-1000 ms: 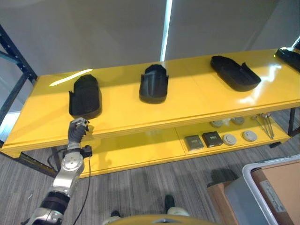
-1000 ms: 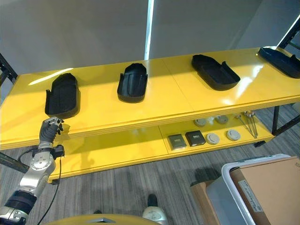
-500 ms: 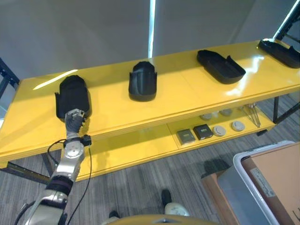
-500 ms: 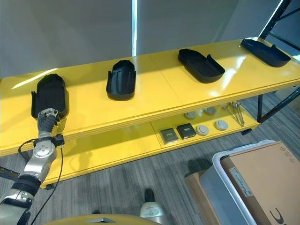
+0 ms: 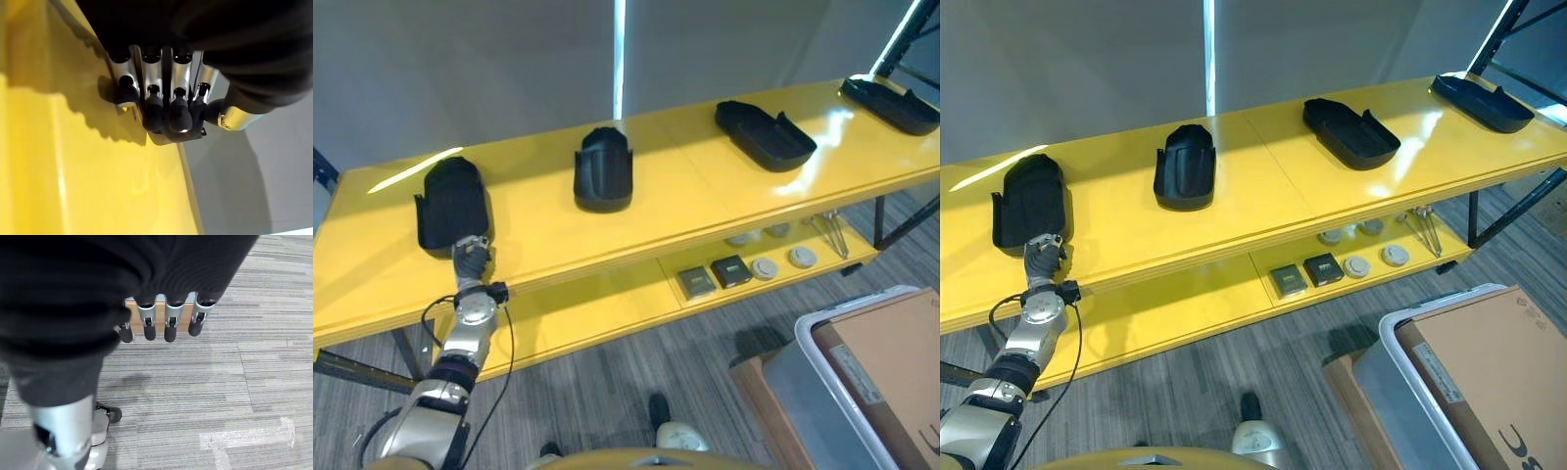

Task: Move parts from the plastic box to the shelf.

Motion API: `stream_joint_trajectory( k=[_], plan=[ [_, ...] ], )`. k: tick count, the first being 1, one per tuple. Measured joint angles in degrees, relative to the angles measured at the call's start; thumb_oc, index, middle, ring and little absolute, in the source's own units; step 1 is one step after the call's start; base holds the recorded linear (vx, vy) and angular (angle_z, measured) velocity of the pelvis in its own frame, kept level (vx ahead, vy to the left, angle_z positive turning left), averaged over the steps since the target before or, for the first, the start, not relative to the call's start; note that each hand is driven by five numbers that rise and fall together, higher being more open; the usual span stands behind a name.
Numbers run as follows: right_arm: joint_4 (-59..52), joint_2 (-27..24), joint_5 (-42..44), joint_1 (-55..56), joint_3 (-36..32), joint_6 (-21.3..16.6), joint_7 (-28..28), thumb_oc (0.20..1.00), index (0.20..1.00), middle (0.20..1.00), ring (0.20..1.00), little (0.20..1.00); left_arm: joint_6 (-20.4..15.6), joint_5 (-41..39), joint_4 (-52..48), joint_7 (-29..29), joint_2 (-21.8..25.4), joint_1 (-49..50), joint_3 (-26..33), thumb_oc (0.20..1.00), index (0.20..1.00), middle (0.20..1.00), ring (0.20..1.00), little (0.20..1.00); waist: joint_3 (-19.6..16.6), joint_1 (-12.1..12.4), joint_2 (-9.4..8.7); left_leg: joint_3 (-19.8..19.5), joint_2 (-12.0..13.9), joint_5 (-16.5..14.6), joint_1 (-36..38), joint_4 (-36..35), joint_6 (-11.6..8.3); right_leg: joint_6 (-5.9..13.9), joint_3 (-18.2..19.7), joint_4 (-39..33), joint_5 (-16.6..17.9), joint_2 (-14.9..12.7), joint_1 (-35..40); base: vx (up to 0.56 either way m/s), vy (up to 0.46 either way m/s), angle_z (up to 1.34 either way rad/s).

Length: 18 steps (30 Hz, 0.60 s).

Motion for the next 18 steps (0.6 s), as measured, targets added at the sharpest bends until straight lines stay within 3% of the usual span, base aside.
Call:
stream_joint_trajectory(
  k=[13, 14, 15, 16, 18],
  plan=[
    [0.0, 0.0, 0.0, -1.2, 0.0, -0.4, 0.0, 1.000, 1.000, 1.000, 1.000, 1.000, 0.7, -0.7, 2.8, 0.6, 2.1, -2.8, 1.2, 0.200, 0.200, 0.200, 0.200, 0.200, 0.8, -1.0, -0.52, 0.1, 0.0, -0.1, 0.0, 0.0, 0.03, -0.01, 0.0, 0.0, 0.0, 0.0, 0.0, 0.00, 0.000, 0.00],
    [0.0, 0.0, 0.0, -1.2, 0.0, -0.4, 0.0, 1.000, 1.000, 1.000, 1.000, 1.000, 0.4, -0.7, 2.8, 0.2, 2.1, -2.7, 1.2, 0.250, 0.250, 0.250, 0.250, 0.250, 0.8, -0.8, -0.45, 0.0, 0.0, -0.1, 0.0, 0.0, 0.03, -0.01, 0.0, 0.0, 0.0, 0.0, 0.0, 0.00, 0.000, 0.00],
    [0.0, 0.0, 0.0, -1.3, 0.0, -0.4, 0.0, 1.000, 1.000, 1.000, 1.000, 1.000, 0.1, -0.7, 2.8, -0.2, 2.0, -2.7, 1.2, 0.733, 0.733, 0.733, 0.733, 0.733, 0.8, -0.7, -0.43, 0.0, 0.0, -0.1, 0.1, 0.0, 0.03, -0.01, 0.0, 0.0, 0.0, 0.0, 0.1, 0.00, 0.000, 0.00],
    [0.0, 0.0, 0.0, -1.3, 0.0, -0.4, 0.0, 1.000, 1.000, 1.000, 1.000, 1.000, -0.2, -0.8, 1.8, -0.9, 1.8, -2.6, 1.0, 1.000, 1.000, 1.000, 1.000, 1.000, 0.9, -0.5, -0.37, -0.1, 0.0, -0.1, 0.2, 0.0, 0.03, -0.02, -0.1, 0.0, 0.0, 0.0, 0.3, 0.00, 0.000, 0.00],
    [0.0, 0.0, -0.1, -1.3, 0.0, -0.4, 0.0, 1.000, 1.000, 1.000, 1.000, 1.000, -0.7, -0.8, 0.8, -2.3, 1.8, -2.4, 0.7, 1.000, 1.000, 1.000, 1.000, 1.000, 1.1, 0.0, -0.38, -0.1, 0.0, -0.1, 0.5, 0.0, 0.04, -0.02, -0.1, 0.0, 0.0, 0.0, 0.6, 0.00, 0.000, 0.00]
  ],
)
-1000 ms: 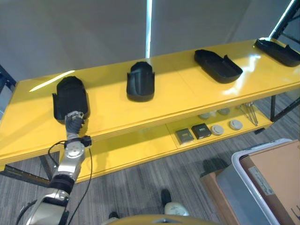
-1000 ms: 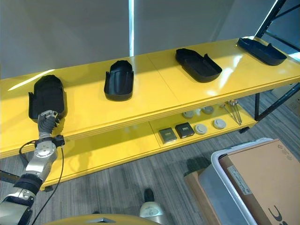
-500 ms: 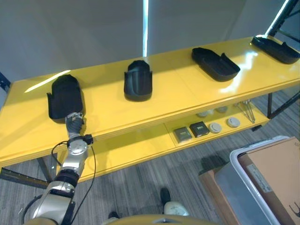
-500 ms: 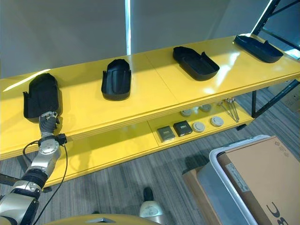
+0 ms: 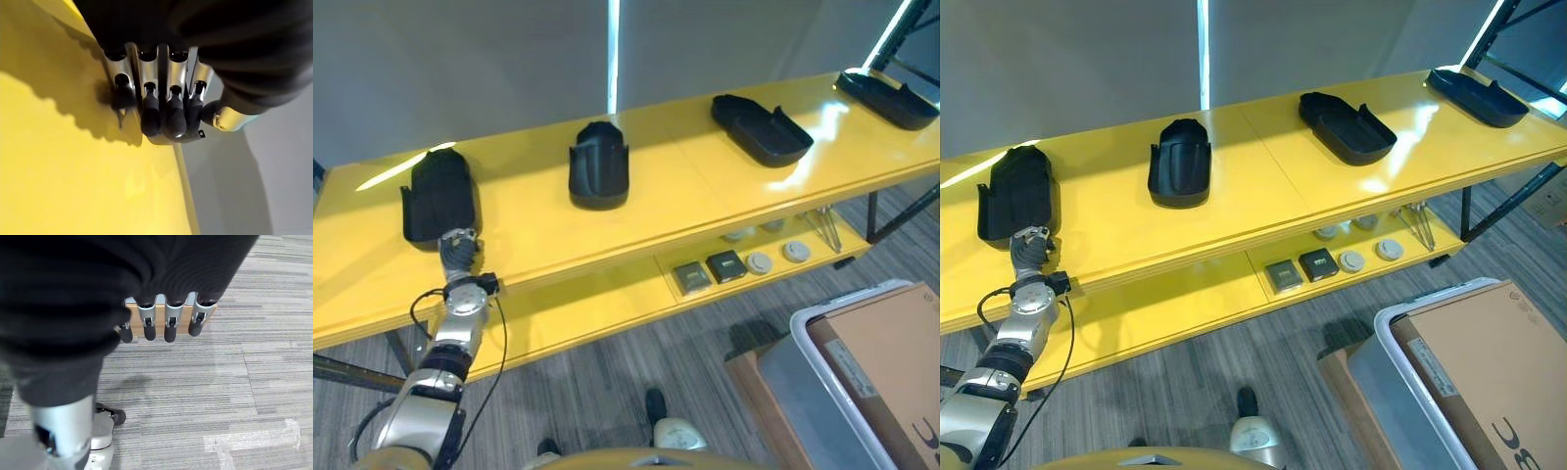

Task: Move parts from the plastic box to the shelf.

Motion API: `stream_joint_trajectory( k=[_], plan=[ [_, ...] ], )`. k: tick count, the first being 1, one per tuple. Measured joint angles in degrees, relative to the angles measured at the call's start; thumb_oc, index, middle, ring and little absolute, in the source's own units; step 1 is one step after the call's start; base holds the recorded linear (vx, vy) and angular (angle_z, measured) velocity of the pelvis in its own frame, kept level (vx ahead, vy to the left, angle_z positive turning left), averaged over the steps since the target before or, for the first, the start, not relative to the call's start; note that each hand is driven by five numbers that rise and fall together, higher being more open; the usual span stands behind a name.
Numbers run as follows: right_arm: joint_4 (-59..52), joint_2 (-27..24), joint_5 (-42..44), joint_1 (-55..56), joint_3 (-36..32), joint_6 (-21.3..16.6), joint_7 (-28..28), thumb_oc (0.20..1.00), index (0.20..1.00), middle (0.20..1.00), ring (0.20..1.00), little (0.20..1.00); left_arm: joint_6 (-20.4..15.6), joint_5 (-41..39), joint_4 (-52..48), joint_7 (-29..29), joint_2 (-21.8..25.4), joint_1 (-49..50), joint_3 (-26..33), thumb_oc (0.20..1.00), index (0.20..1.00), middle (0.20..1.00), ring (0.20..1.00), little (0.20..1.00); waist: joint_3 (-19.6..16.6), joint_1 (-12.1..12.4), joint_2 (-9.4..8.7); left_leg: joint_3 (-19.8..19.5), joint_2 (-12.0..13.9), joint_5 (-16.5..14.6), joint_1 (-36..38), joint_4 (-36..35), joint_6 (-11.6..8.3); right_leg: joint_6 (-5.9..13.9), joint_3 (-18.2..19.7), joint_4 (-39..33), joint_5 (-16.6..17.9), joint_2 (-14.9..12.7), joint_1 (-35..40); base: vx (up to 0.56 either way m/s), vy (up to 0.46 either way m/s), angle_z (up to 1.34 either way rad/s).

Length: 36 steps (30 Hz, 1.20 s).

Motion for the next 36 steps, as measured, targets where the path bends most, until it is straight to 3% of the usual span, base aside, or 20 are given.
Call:
stream_joint_trajectory(
  k=[2, 9, 11, 12, 15, 19, 20, 24, 28, 30, 32, 34, 36],
  plan=[
    [-0.1, 0.0, 0.0, -0.1, 0.0, 0.0, 0.0, 1.000, 1.000, 1.000, 1.000, 1.000, -0.2, -0.1, -2.7, -1.5, 0.2, 1.1, -0.3, 1.000, 1.000, 1.000, 1.000, 1.000, 0.1, 0.5, 0.03, 0.0, 0.0, -0.1, 0.3, 0.0, -0.02, -0.02, 0.0, 0.0, 0.0, 0.0, 0.3, 0.00, 0.000, 0.00],
    [0.0, 0.0, -0.1, -0.1, -0.7, 0.3, 0.0, 1.000, 1.000, 1.000, 1.000, 1.000, -1.4, 1.7, -37.7, -12.9, 5.0, 12.0, -1.1, 1.000, 1.000, 1.000, 1.000, 1.000, 0.4, 3.5, 0.38, -1.8, 0.1, -0.1, 0.4, 0.0, 0.03, -0.08, -1.8, 0.0, -0.6, -0.3, 2.0, -0.05, 0.006, 0.11],
    [0.0, 0.0, -0.1, 0.1, -0.9, 0.4, -0.1, 1.000, 1.000, 1.000, 1.000, 1.000, -1.5, 2.1, -41.6, -15.4, 6.1, 13.9, -1.1, 1.000, 1.000, 1.000, 1.000, 1.000, 0.2, 4.5, 0.70, -2.2, 0.1, -0.3, 0.6, 0.0, -0.03, 0.00, -2.0, 0.0, -0.8, -0.3, 2.4, -0.05, -0.001, 0.19],
    [-0.3, 0.0, -0.2, -0.6, -0.8, 0.5, -0.1, 1.000, 1.000, 1.000, 1.000, 1.000, -0.6, 2.0, -43.4, -18.5, 6.5, 15.5, -0.6, 1.000, 1.000, 1.000, 1.000, 1.000, -0.3, 6.3, 1.47, -2.9, 0.0, -0.2, 0.4, 0.0, 0.04, 0.08, -3.0, 0.0, -0.9, -0.6, 2.8, -0.09, 0.004, 0.20],
    [0.0, 0.0, -1.7, -0.7, -1.8, 0.7, -0.1, 1.000, 1.000, 1.000, 1.000, 1.000, 1.1, 1.9, -47.0, -23.9, 6.7, 20.7, -0.4, 1.000, 1.000, 1.000, 1.000, 1.000, -0.9, 7.6, 2.13, -3.7, -0.2, -0.2, 0.4, 0.0, 0.07, 0.03, -3.6, 0.0, -0.8, -0.7, 3.3, -0.10, 0.005, 0.18],
    [0.1, 0.0, -2.2, -1.8, -1.7, 1.9, -0.1, 1.000, 1.000, 1.000, 1.000, 1.000, 7.4, -3.7, -45.4, -32.1, 6.3, 27.6, -4.2, 1.000, 1.000, 1.000, 1.000, 1.000, -2.4, 9.8, 3.04, -4.9, -0.1, -0.3, 0.5, 0.0, 0.03, 0.46, -5.0, 0.0, -1.2, -0.8, 4.2, -0.09, -0.004, 0.20],
    [0.0, 0.0, -2.2, -2.6, -1.7, 2.4, -0.1, 1.000, 1.000, 1.000, 1.000, 1.000, 8.9, -3.5, -41.7, -34.2, 6.4, 30.1, -6.7, 1.000, 1.000, 1.000, 1.000, 1.000, -3.1, 10.5, 3.37, -5.5, -0.1, -0.2, 0.1, 0.0, 0.04, 0.62, -5.6, 0.0, -1.4, -0.8, 4.3, -0.12, -0.019, 0.17],
    [1.0, 0.1, -2.0, -3.8, -1.3, 4.0, 0.0, 1.000, 1.000, 1.000, 1.000, 1.000, 8.2, -2.3, -31.0, -35.4, 5.9, 34.9, -10.7, 1.000, 1.000, 1.000, 1.000, 1.000, -4.5, 11.6, 3.13, -6.5, -0.1, 0.0, -0.5, 0.0, 0.11, 0.40, -6.7, 0.0, -1.4, -0.9, 4.4, -0.07, -0.008, 0.13],
    [2.3, 0.1, -1.4, -4.0, -0.2, 4.7, 0.0, 1.000, 1.000, 1.000, 1.000, 1.000, 6.6, -1.4, -16.7, -33.7, 4.6, 40.8, -10.8, 1.000, 1.000, 1.000, 1.000, 1.000, -5.5, 13.0, 2.54, -7.9, -0.1, 0.2, -1.5, 0.0, 0.01, 0.26, -8.1, 0.0, -2.1, -1.0, 4.4, -0.04, -0.007, 0.18],
    [2.3, 0.2, -1.0, -3.7, -0.1, 5.4, 0.2, 1.000, 1.000, 1.000, 1.000, 1.000, 4.7, -2.9, -6.5, -32.6, 1.1, 42.5, -8.7, 1.000, 1.000, 1.000, 1.000, 1.000, -5.6, 14.4, 2.08, -8.4, -0.1, 0.2, -1.8, 0.0, -0.14, 0.25, -8.4, 0.0, -2.1, -1.1, 4.4, -0.02, -0.032, 0.18],
    [3.5, 0.7, -1.0, -4.5, -0.1, 5.7, 0.9, 1.000, 1.000, 1.000, 1.000, 1.000, 1.6, -4.7, 12.6, -33.4, -7.2, 42.1, -1.0, 1.000, 1.000, 1.000, 1.000, 1.000, -6.1, 14.3, 1.37, -9.5, -0.1, 0.4, -2.3, 0.0, -0.29, 0.37, -9.5, 0.0, -2.2, -1.2, 4.6, -0.01, -0.041, 0.21],
    [4.5, 1.5, -1.0, -5.3, 0.0, 6.4, 0.9, 1.000, 1.000, 1.000, 1.000, 1.000, 3.6, -6.3, 30.7, -32.1, -11.6, 37.6, 6.8, 1.000, 1.000, 1.000, 1.000, 1.000, -7.0, 13.8, 1.12, -9.5, 0.0, 0.5, -2.3, 0.0, -0.30, 0.26, -9.5, 0.0, -2.3, -1.0, 4.6, 0.01, -0.006, 0.03],
    [4.5, 2.3, -1.1, -5.4, 0.0, 6.9, 1.0, 1.000, 1.000, 1.000, 1.000, 1.000, 6.0, -6.4, 34.1, -31.0, -11.5, 37.7, 6.8, 1.000, 1.000, 1.000, 1.000, 1.000, -7.2, 13.7, 0.74, -9.6, 0.2, 0.5, -2.4, 0.0, -0.28, 0.18, -9.5, 0.0, -2.4, -0.9, 4.4, 0.00, 0.000, 0.00]
  ],
)
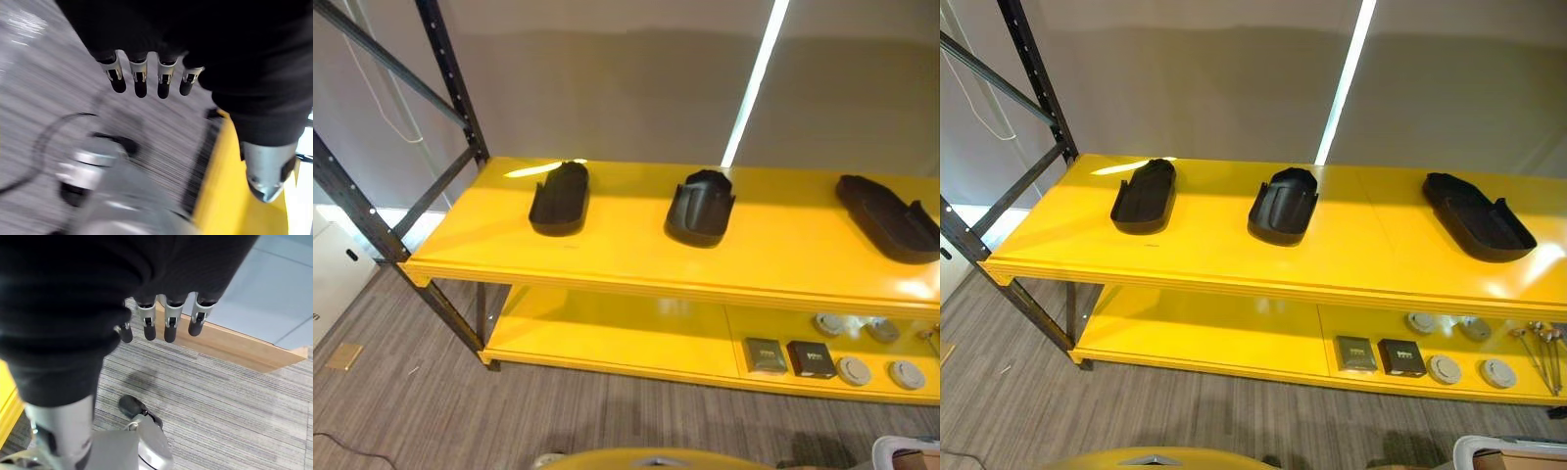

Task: Move parts from the plastic box to the shelf.

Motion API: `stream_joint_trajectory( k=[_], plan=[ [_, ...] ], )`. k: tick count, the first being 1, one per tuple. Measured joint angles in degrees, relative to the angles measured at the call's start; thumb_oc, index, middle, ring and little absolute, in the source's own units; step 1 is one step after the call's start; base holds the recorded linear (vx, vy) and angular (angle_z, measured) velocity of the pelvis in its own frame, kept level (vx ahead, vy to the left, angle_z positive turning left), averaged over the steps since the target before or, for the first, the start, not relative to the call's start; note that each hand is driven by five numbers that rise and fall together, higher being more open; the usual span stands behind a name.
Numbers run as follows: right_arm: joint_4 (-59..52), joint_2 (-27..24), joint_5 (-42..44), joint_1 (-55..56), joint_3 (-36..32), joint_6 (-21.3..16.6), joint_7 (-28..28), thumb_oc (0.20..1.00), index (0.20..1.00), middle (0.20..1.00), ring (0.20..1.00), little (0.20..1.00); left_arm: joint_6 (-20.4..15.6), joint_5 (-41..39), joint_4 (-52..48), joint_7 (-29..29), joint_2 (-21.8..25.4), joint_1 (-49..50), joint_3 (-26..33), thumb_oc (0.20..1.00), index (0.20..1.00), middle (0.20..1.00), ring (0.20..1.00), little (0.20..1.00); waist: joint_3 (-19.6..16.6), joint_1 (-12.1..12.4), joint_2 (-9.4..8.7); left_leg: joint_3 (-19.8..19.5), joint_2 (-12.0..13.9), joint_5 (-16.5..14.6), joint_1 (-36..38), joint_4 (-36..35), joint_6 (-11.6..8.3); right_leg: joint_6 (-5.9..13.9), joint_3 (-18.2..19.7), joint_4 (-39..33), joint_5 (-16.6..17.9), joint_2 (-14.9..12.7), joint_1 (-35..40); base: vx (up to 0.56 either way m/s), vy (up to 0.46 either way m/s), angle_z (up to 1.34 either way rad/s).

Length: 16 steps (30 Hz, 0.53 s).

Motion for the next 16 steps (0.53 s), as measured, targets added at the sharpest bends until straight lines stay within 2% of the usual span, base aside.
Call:
stream_joint_trajectory(
  k=[6, 10, 16],
  plan=[
    [-0.1, 0.5, -0.9, 0.5, 1.1, 1.0, 0.2, 1.000, 1.000, 1.000, 1.000, 1.000, 0.2, -0.4, -5.1, 0.2, 0.5, -1.0, -1.3, 1.000, 1.000, 1.000, 1.000, 1.000, -0.2, 0.1, -0.25, 0.0, -0.3, 0.2, -0.2, 0.0, 0.18, 0.02, 0.3, 0.0, 0.0, -0.3, -0.1, 0.01, 0.003, 0.02],
    [-0.1, 1.9, -0.8, 1.7, 2.2, 1.0, -0.2, 1.000, 1.000, 1.000, 1.000, 1.000, -1.1, -0.8, -6.2, 0.2, 0.2, -3.8, -1.9, 1.000, 1.000, 1.000, 1.000, 1.000, -0.6, -1.3, -0.80, -0.1, -0.1, 0.2, -0.4, 0.0, 0.18, 0.01, 0.2, 0.0, 0.0, -0.1, -0.2, 0.00, 0.000, 0.00],
    [0.0, 1.9, -0.5, 2.4, 2.2, 1.0, -0.2, 1.000, 1.000, 1.000, 1.000, 1.000, -1.6, -0.7, -6.2, 0.2, 0.2, -4.3, -2.0, 1.000, 1.000, 1.000, 1.000, 1.000, -0.8, -1.9, -1.14, 0.2, -0.1, 0.2, -0.3, 0.0, 0.20, 0.01, 0.3, 0.0, 0.0, -0.1, -0.2, 0.00, 0.000, 0.00]
  ],
)
